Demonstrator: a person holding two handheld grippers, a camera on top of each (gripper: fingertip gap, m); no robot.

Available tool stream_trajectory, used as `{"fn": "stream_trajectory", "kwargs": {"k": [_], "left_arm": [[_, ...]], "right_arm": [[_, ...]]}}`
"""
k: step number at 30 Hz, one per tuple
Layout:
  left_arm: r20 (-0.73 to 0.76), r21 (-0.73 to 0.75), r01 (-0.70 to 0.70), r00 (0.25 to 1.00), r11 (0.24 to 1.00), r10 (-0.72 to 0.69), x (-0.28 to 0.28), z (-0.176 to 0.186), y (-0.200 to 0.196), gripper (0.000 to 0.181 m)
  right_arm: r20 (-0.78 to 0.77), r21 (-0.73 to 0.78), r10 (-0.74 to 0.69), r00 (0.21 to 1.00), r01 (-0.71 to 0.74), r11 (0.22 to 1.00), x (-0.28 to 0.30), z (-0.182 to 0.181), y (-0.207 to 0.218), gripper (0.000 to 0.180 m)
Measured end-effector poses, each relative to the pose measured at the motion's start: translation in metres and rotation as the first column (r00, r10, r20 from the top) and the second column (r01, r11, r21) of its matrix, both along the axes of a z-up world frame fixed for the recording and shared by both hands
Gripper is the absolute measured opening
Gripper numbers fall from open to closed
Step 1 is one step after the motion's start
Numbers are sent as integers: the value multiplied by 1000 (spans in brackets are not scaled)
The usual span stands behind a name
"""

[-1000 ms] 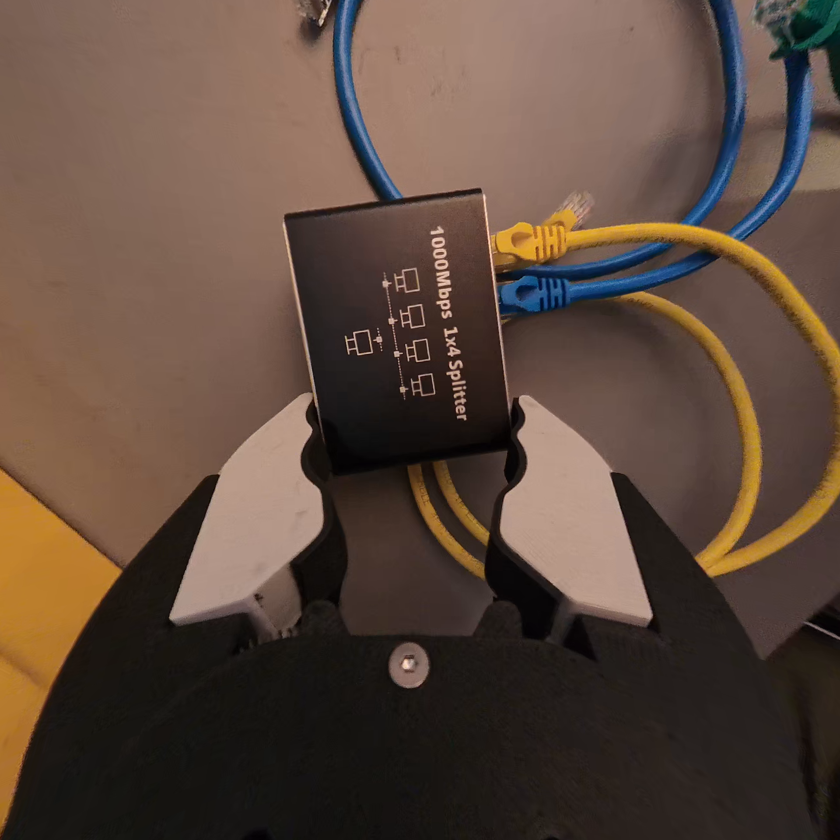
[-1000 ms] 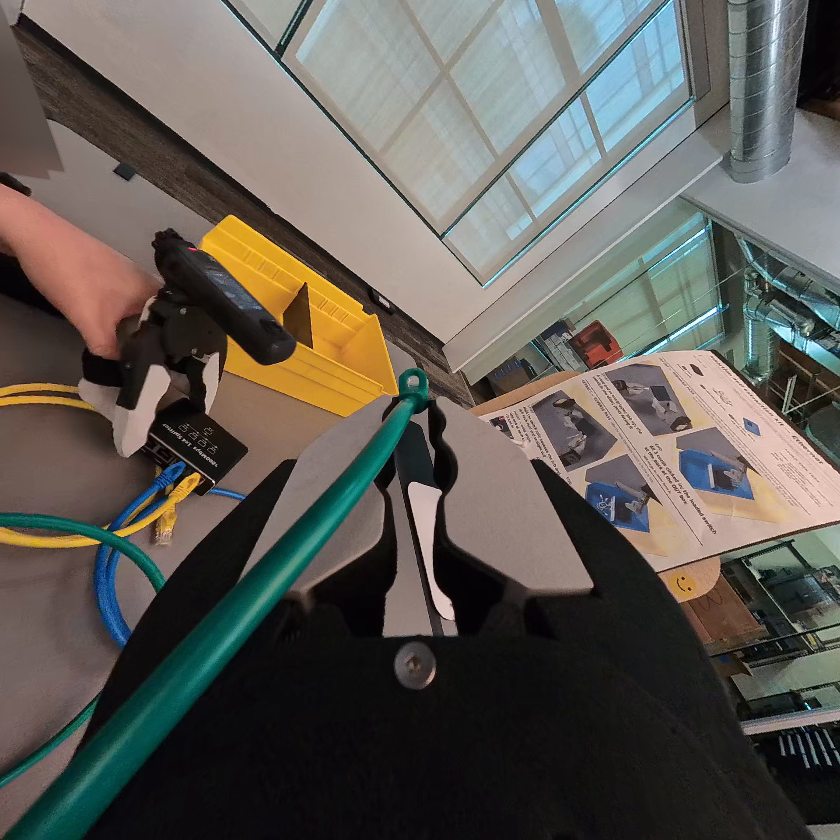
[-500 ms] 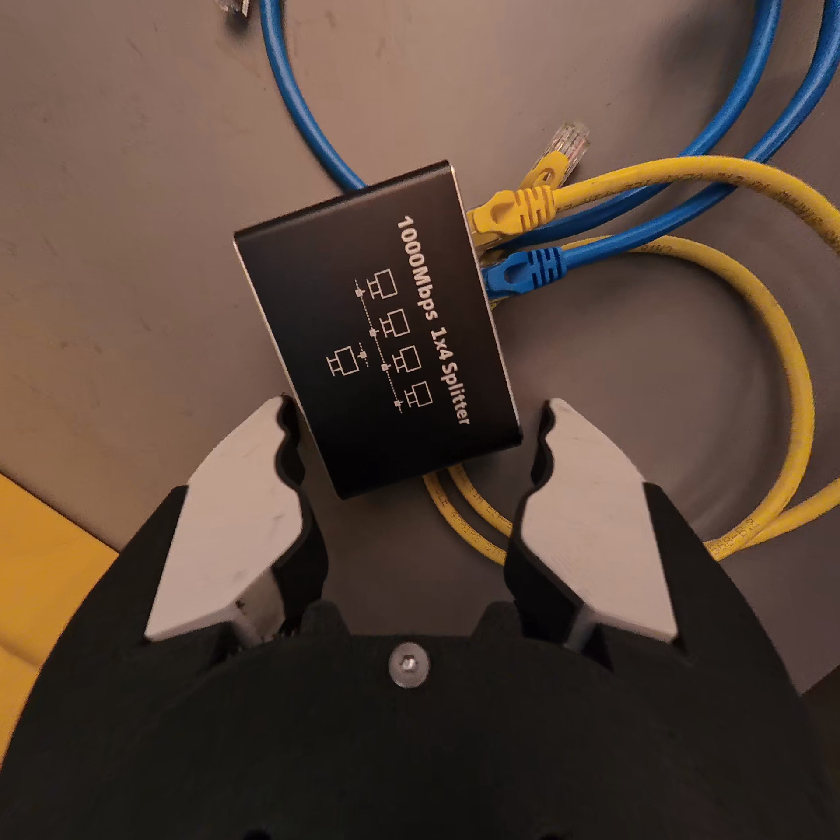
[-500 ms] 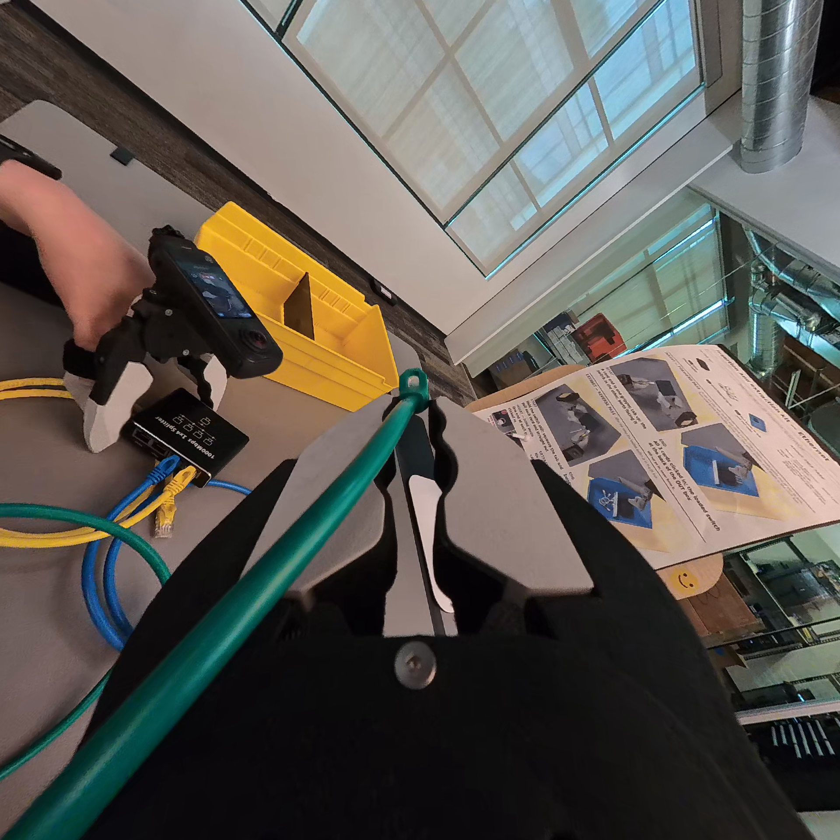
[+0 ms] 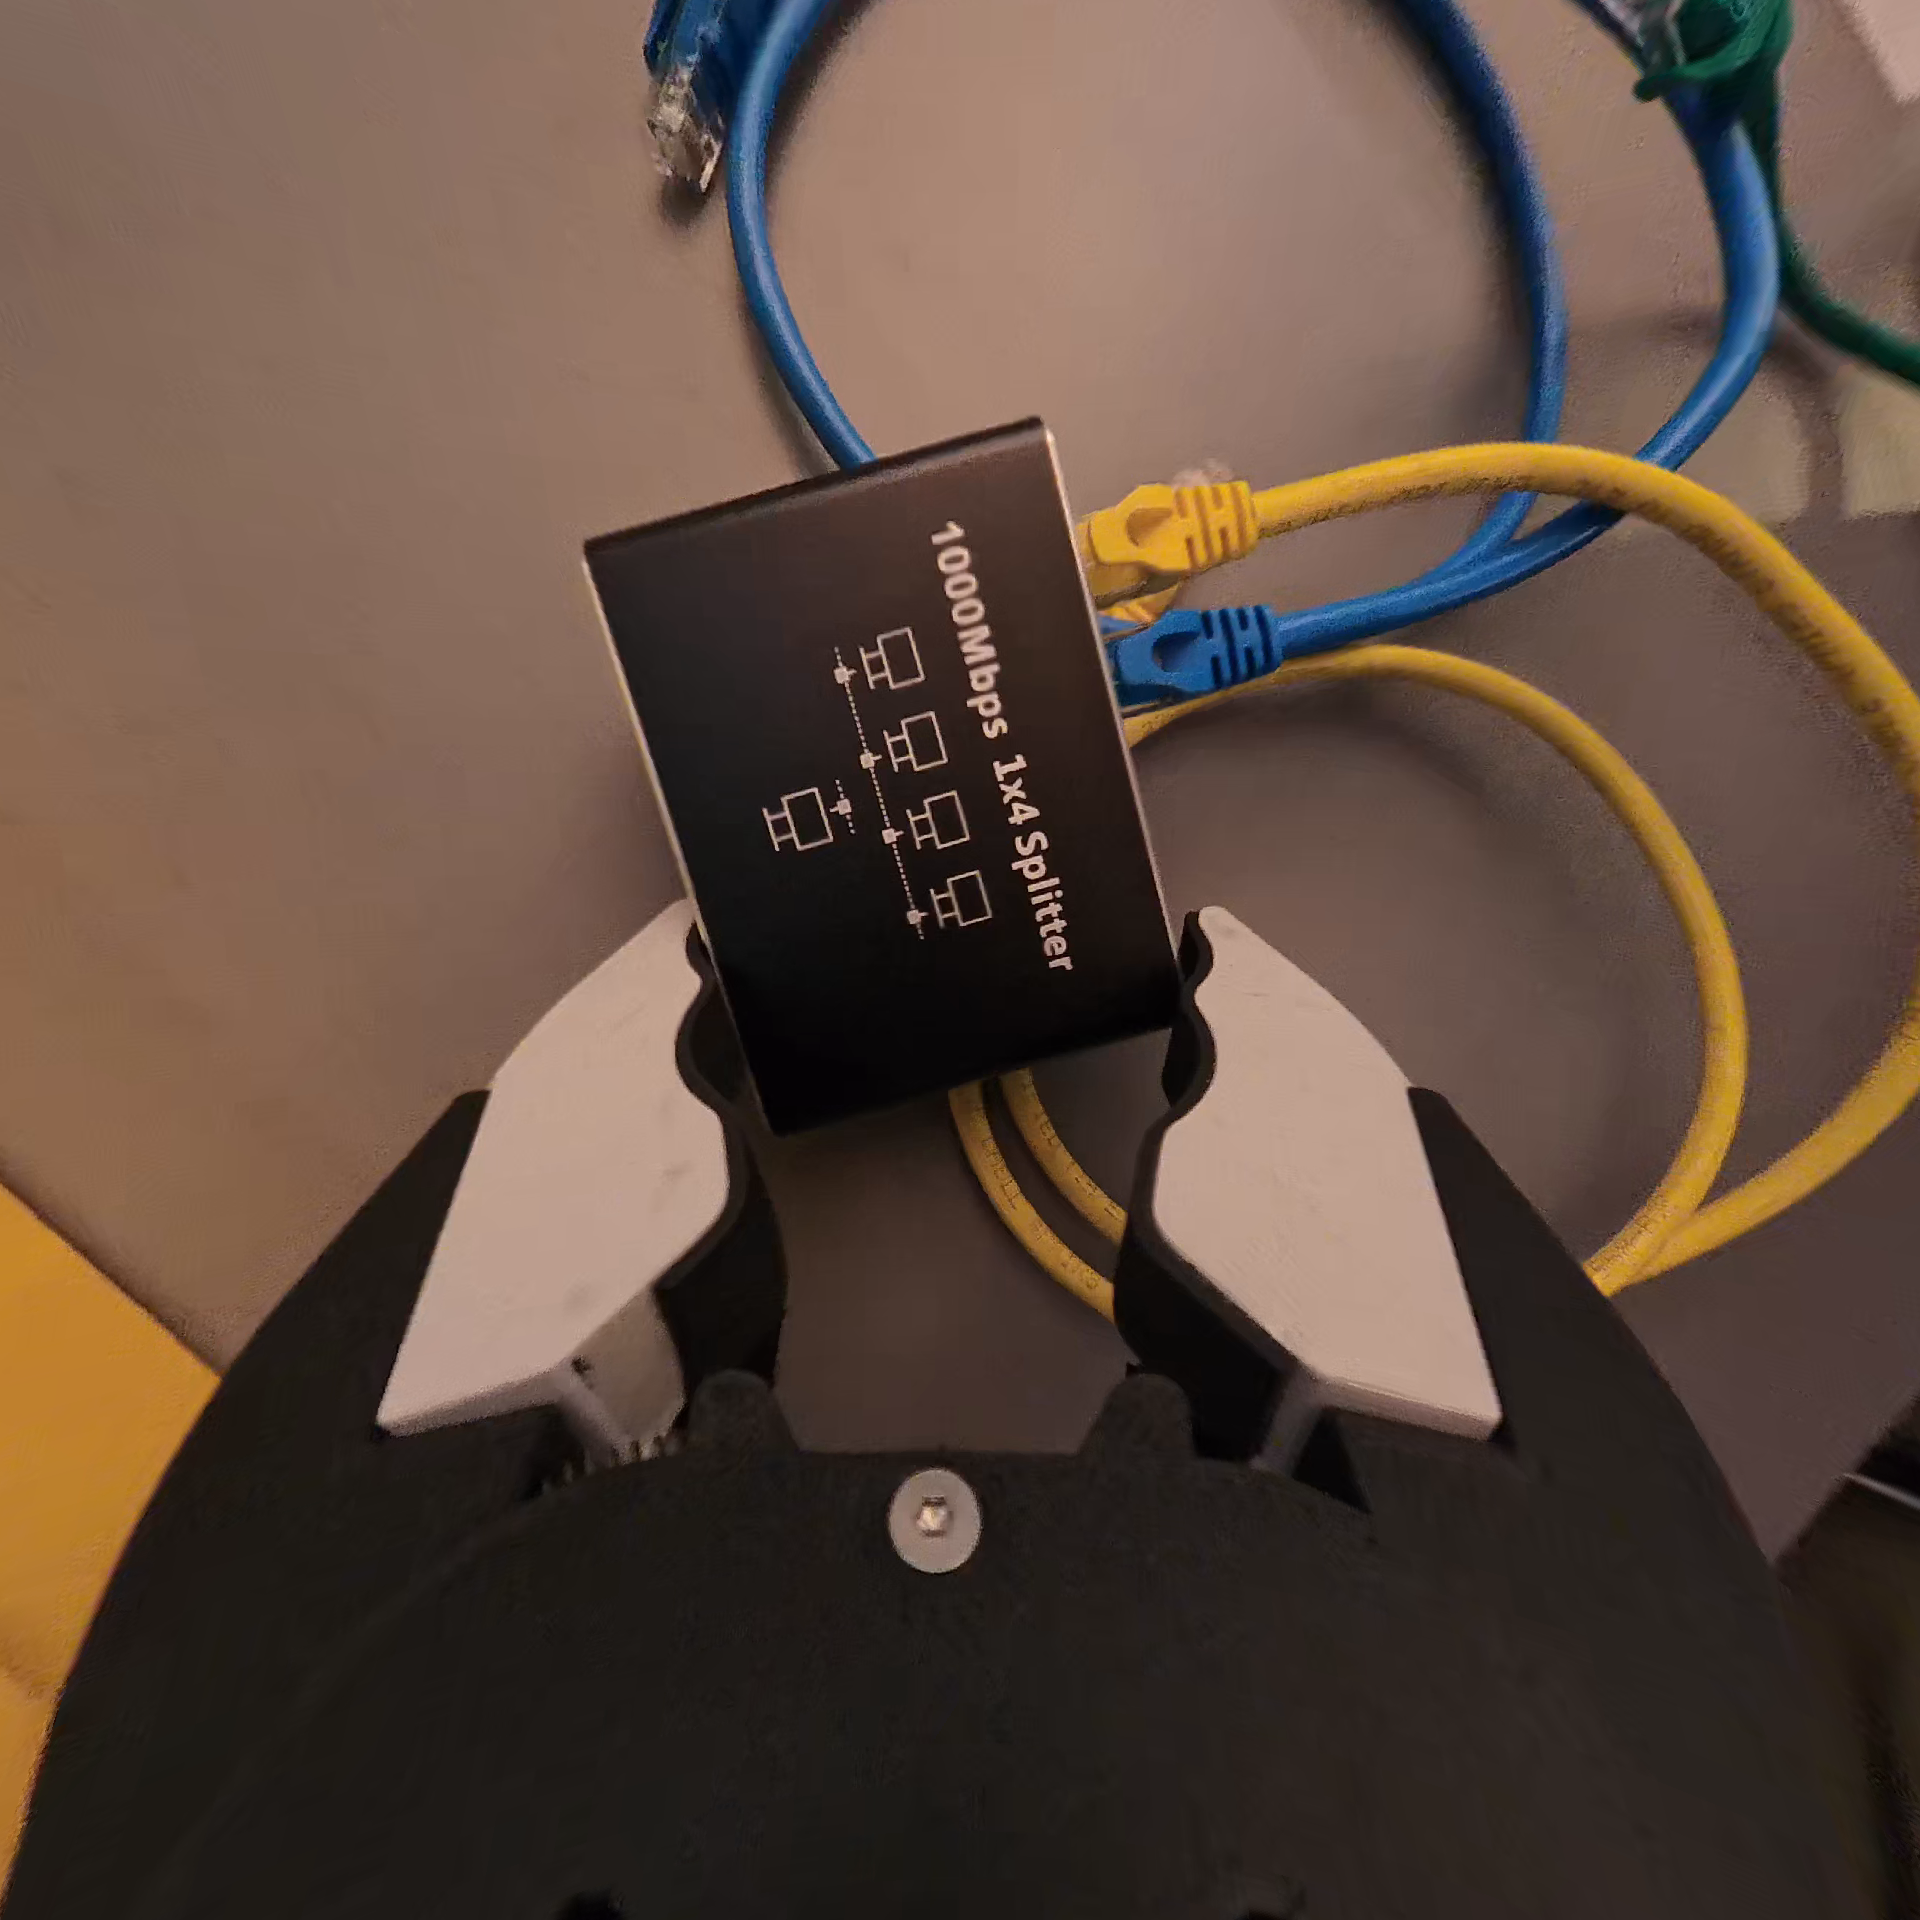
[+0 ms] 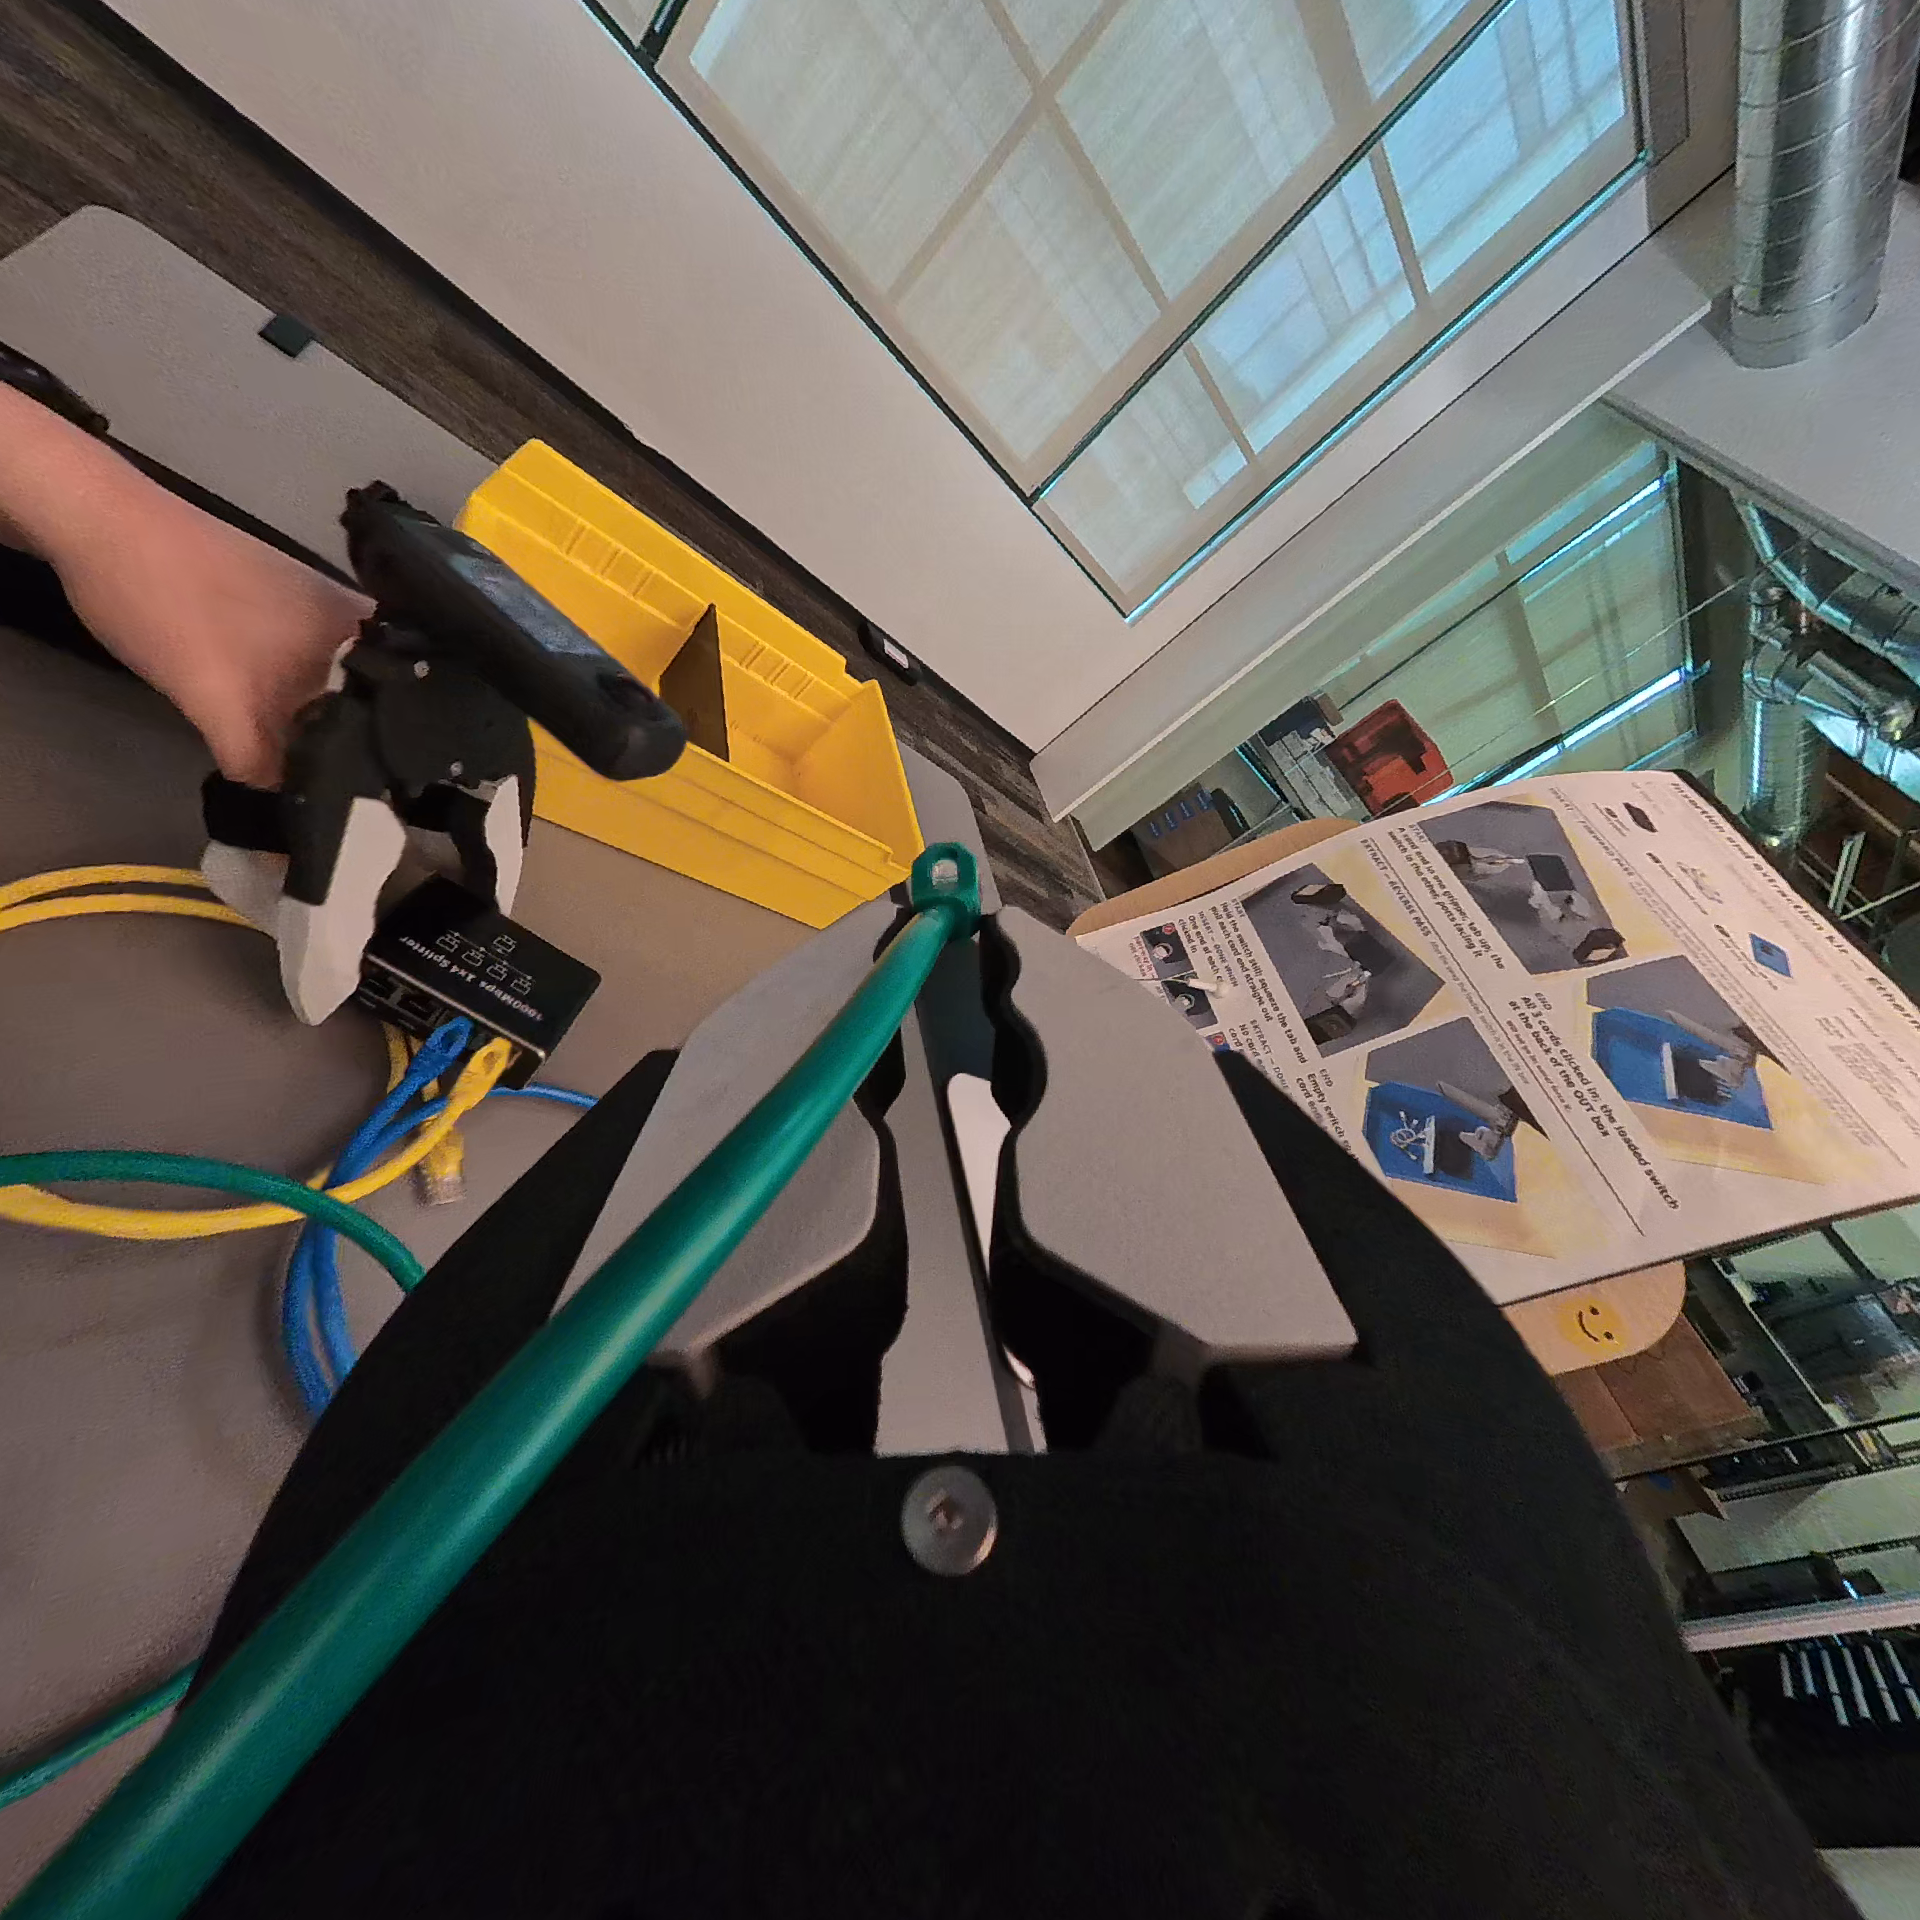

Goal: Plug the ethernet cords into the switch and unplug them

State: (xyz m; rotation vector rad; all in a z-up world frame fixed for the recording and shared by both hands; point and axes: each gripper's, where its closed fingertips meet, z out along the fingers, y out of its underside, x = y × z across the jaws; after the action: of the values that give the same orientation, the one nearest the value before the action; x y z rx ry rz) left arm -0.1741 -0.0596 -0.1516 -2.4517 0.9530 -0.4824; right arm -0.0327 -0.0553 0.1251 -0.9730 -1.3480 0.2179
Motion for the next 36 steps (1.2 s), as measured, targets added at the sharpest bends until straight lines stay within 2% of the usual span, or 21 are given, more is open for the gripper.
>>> {"fn": "stream_trajectory", "kwargs": {"k": [1, 7, 14, 19, 26, 29, 33, 36], "left_arm": [[37, -23, -16, 999, 1000, 16, 1, 2, 0, 80], [317, -155, -57, 943, 986, 104, 13, 17, -1, 80], [555, -168, -71, 818, 983, 153, 19, 43, 6, 80], [637, -97, -125, 755, 987, 158, 15, 65, 19, 80], [663, 42, -176, 741, 984, 105, 4, 91, 26, 80], [679, 89, -231, 726, 969, 111, -7, 104, 28, 80], [720, 90, -282, 681, 955, 133, -21, 120, 33, 80], [717, 113, -285, 687, 952, 120, -23, 126, 34, 80]], "right_arm": [[4, -1, -1, 1000, 1, 1000, -1, -1, 1, 11], [4, -6, -7, 1000, 7, 1000, 0, -2, 4, 11], [-66, -4, 4, 998, -4, 1000, 12, 11, 2, 12], [-218, 7, 67, 974, -67, 998, 27, 39, -12, 12], [-373, 80, 53, 926, -25, 996, 47, 71, -20, 12], [-374, 81, 94, 923, -68, 994, 45, 73, -28, 11], [-329, 120, 291, 898, -266, 957, 35, 71, -65, 12], [-315, 45, 313, 896, -316, 948, 30, 68, -71, 12]]}}
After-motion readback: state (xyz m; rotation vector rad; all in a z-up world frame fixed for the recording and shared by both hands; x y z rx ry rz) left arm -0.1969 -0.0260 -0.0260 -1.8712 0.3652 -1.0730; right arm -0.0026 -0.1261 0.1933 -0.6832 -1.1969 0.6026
